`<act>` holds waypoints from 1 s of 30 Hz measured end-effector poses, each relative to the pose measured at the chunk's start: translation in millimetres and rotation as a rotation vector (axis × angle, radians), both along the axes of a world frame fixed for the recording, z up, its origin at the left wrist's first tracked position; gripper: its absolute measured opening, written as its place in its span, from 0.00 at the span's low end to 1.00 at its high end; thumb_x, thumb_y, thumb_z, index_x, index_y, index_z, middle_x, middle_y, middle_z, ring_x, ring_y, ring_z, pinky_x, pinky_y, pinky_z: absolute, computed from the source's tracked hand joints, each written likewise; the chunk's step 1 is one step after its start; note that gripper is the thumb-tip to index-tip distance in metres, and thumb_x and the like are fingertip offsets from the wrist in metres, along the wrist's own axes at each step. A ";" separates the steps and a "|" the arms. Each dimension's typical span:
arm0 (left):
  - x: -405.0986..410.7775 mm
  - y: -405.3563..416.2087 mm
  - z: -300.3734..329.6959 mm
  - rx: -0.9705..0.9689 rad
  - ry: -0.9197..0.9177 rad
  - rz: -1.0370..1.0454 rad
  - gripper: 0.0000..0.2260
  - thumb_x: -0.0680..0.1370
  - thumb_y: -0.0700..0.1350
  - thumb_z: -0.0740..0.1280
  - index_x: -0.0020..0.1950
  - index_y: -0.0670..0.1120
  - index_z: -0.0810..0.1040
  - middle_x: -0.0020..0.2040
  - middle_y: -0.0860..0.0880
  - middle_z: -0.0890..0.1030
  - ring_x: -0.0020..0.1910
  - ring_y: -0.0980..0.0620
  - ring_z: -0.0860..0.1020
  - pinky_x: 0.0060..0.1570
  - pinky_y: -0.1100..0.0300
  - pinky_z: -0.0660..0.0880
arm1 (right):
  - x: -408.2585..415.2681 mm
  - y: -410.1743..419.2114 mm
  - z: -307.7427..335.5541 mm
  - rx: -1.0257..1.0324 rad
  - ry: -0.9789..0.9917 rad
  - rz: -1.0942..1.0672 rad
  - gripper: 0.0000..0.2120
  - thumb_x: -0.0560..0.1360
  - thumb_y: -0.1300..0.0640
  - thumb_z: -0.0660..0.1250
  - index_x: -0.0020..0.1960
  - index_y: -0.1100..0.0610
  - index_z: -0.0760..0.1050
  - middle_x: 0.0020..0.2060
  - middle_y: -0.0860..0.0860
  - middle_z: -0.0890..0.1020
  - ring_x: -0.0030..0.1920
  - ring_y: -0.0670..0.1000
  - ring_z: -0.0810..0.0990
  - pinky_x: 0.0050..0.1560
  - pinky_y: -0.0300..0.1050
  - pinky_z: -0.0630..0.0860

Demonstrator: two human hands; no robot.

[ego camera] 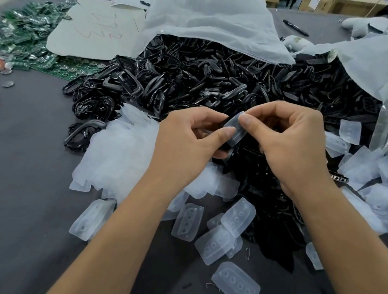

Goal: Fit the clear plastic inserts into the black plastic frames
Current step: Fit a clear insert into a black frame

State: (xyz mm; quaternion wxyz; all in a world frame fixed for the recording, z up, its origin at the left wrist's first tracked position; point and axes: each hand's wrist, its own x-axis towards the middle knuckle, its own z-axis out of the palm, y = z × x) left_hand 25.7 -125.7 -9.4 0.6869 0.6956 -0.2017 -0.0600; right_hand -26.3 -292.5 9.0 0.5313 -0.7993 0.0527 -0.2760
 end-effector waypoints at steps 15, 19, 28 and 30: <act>-1.3 0.1 1.3 -0.025 -0.017 -0.025 0.07 0.77 0.35 0.76 0.54 0.42 0.86 0.44 0.47 0.88 0.38 0.51 0.86 0.37 0.61 0.82 | 0.7 7.6 -1.2 0.021 -0.014 -0.097 0.06 0.74 0.54 0.79 0.39 0.49 0.84 0.29 0.43 0.83 0.27 0.42 0.77 0.30 0.33 0.71; -2.0 0.1 2.2 -0.015 -0.027 -0.036 0.06 0.78 0.35 0.75 0.53 0.42 0.86 0.43 0.46 0.88 0.38 0.51 0.86 0.37 0.62 0.82 | -0.1 11.8 -1.4 -0.018 -0.040 -0.137 0.05 0.74 0.53 0.79 0.40 0.50 0.85 0.33 0.44 0.85 0.32 0.44 0.82 0.36 0.35 0.76; -2.3 1.0 1.8 0.030 -0.045 -0.023 0.06 0.78 0.35 0.74 0.53 0.42 0.87 0.43 0.47 0.88 0.37 0.51 0.86 0.37 0.62 0.81 | 0.7 8.8 -3.3 -0.027 0.030 -0.138 0.08 0.73 0.53 0.79 0.38 0.50 0.81 0.32 0.45 0.84 0.29 0.44 0.80 0.31 0.36 0.74; -1.1 2.3 1.9 0.046 -0.056 -0.022 0.06 0.78 0.35 0.74 0.53 0.43 0.87 0.43 0.47 0.88 0.40 0.48 0.86 0.39 0.60 0.81 | -0.2 5.8 -2.5 0.058 0.081 -0.087 0.08 0.73 0.54 0.79 0.43 0.52 0.80 0.34 0.48 0.84 0.31 0.47 0.81 0.27 0.39 0.74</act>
